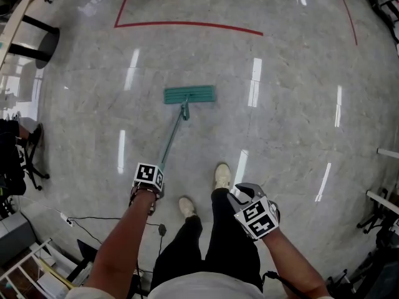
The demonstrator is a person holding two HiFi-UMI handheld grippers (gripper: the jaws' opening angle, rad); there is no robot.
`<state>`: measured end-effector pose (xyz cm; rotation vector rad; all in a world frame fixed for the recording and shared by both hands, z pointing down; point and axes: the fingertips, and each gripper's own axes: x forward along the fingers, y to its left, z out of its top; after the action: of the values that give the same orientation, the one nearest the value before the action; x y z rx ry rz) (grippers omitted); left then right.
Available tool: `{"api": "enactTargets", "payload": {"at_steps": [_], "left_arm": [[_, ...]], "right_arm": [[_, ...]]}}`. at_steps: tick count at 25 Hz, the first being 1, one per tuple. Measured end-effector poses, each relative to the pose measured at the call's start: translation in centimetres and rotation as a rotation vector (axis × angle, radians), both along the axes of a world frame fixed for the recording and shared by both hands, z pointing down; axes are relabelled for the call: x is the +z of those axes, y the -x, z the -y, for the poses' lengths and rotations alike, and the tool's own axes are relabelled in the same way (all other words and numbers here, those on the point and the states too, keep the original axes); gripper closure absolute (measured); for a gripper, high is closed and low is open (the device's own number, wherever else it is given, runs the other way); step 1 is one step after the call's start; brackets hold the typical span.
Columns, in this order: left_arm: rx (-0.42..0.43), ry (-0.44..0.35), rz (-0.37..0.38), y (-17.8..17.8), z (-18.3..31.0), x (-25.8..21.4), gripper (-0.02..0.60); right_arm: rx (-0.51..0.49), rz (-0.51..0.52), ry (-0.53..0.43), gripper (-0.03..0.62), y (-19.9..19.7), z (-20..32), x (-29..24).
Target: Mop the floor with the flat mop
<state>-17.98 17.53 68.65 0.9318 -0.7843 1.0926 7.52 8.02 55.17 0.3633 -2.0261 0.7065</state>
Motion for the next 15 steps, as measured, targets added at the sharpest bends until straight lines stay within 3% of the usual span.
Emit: {"api": "enactTargets", "payload": {"at_steps": [15], "left_arm": [[0.015, -0.025, 0.056, 1.1, 8.9, 0.7, 0.485]], "right_arm": [[0.012, -0.008, 0.008, 0.471, -3.2, 2.9, 0.8]]}}
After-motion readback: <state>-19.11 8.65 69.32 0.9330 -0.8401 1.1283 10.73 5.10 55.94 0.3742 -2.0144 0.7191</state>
